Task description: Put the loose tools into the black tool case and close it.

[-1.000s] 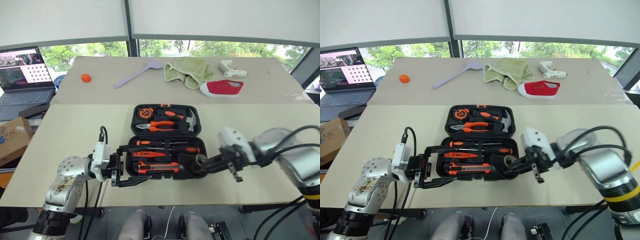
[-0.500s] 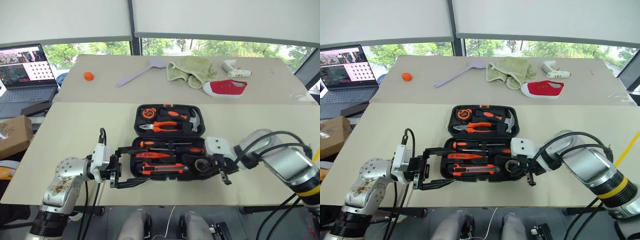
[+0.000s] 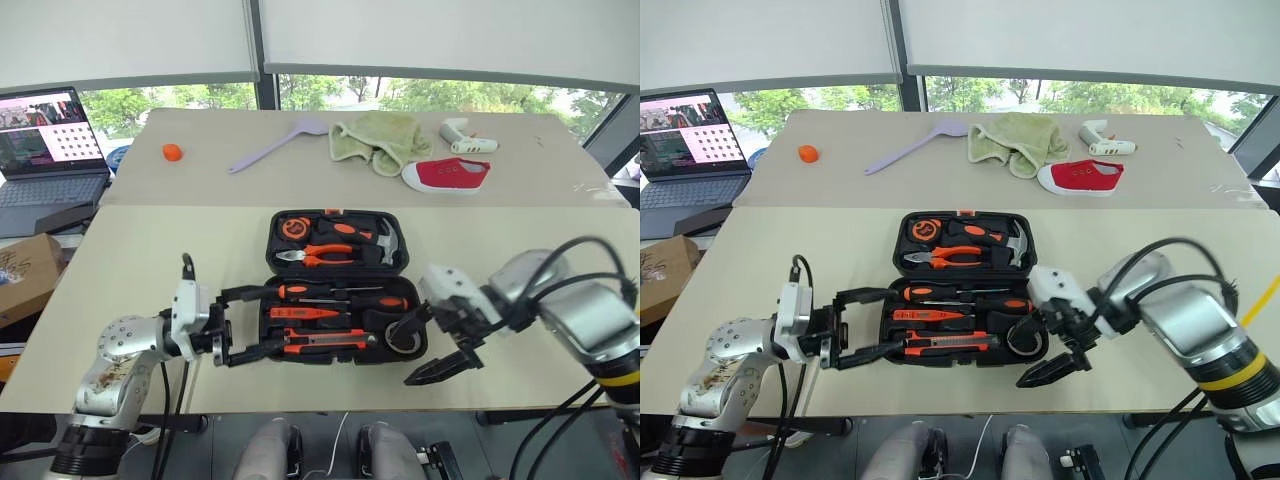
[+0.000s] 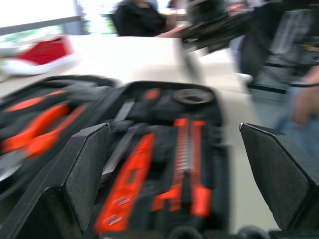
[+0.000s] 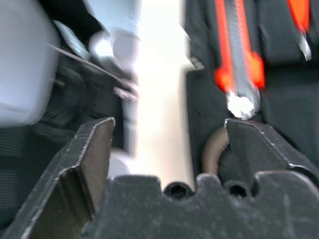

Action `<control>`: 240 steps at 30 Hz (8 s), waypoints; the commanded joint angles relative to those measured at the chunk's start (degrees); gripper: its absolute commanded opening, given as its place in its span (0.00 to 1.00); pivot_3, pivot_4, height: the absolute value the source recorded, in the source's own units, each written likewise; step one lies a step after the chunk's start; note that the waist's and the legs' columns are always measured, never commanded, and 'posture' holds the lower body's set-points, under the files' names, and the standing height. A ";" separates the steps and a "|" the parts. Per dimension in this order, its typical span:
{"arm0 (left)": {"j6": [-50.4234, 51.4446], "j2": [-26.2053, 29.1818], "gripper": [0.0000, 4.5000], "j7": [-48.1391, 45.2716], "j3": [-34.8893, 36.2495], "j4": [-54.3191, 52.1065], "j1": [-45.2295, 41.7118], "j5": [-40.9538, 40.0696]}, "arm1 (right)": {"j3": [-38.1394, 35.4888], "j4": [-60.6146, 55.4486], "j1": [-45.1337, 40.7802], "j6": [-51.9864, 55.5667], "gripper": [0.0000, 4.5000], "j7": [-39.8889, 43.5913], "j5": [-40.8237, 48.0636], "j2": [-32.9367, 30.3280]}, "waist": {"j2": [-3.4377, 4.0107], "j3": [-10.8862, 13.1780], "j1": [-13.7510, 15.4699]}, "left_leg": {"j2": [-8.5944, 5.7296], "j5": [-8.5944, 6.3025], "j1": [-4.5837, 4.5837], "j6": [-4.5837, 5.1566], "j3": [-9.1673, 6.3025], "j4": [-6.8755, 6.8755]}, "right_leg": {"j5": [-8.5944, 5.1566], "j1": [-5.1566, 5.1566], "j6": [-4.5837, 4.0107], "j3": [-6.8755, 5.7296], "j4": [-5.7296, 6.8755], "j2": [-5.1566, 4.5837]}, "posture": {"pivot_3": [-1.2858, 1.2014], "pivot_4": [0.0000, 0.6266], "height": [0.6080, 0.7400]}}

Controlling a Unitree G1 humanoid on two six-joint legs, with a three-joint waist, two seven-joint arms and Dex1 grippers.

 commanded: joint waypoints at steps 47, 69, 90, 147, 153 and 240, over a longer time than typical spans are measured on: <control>53.78 6.93 0.83 6.58 -3.86 5.33 -25.30 -4.63 | -18.48 16.54 -0.24 16.96 0.80 -27.12 -0.10 3.84 | -0.04 0.05 -0.51 | 0.17 0.24 0.03 -0.36 0.15 0.01 | 0.05 -0.18 -0.13 0.44 0.29 0.58 | 0.52 0.24 1.00; 62.97 -6.10 0.83 22.42 -5.60 17.36 -39.80 -1.28 | -2.69 43.81 -22.51 21.25 0.61 -34.84 -12.71 15.73 | -0.24 0.09 -0.75 | 0.04 0.32 -0.15 -0.36 0.26 0.03 | 0.13 -0.18 -0.01 0.43 0.26 0.71 | 0.52 0.24 1.00; 34.36 -12.90 0.01 17.13 5.29 20.12 -32.60 -2.38 | -17.13 39.94 -13.34 -16.42 0.00 -28.22 -10.12 20.53 | -0.26 0.10 -1.25 | 0.05 0.51 -0.10 -0.52 0.29 0.01 | 0.46 -0.29 -0.11 0.48 0.24 0.67 | 0.52 0.24 1.00; 12.55 -5.21 0.02 -1.11 -10.09 20.69 -21.21 9.39 | -8.42 11.43 26.02 -50.64 0.00 -39.85 -22.62 12.52 | -0.26 0.10 -0.18 | 0.18 0.27 0.66 -0.17 0.23 -0.30 | 0.42 0.56 0.01 0.50 -0.45 0.57 | 0.52 0.24 1.00; 15.71 -4.76 0.02 1.33 -5.10 15.27 -18.36 5.59 | -8.02 23.48 17.34 -54.03 0.00 -39.06 -24.44 15.85 | -0.29 0.12 -0.32 | 0.16 0.28 0.62 -0.17 0.25 -0.26 | 0.42 0.57 0.01 0.46 -0.41 0.57 | 0.52 0.24 1.00; 22.38 -7.78 0.02 -2.52 -31.17 18.14 -27.47 19.92 | -14.13 -1.18 28.22 -30.84 0.00 -33.91 -2.12 27.59 | 0.03 -0.80 -0.47 | 0.30 0.01 1.07 0.21 0.11 -0.39 | 0.45 0.87 -0.07 0.64 -0.52 0.59 | 0.52 0.24 1.00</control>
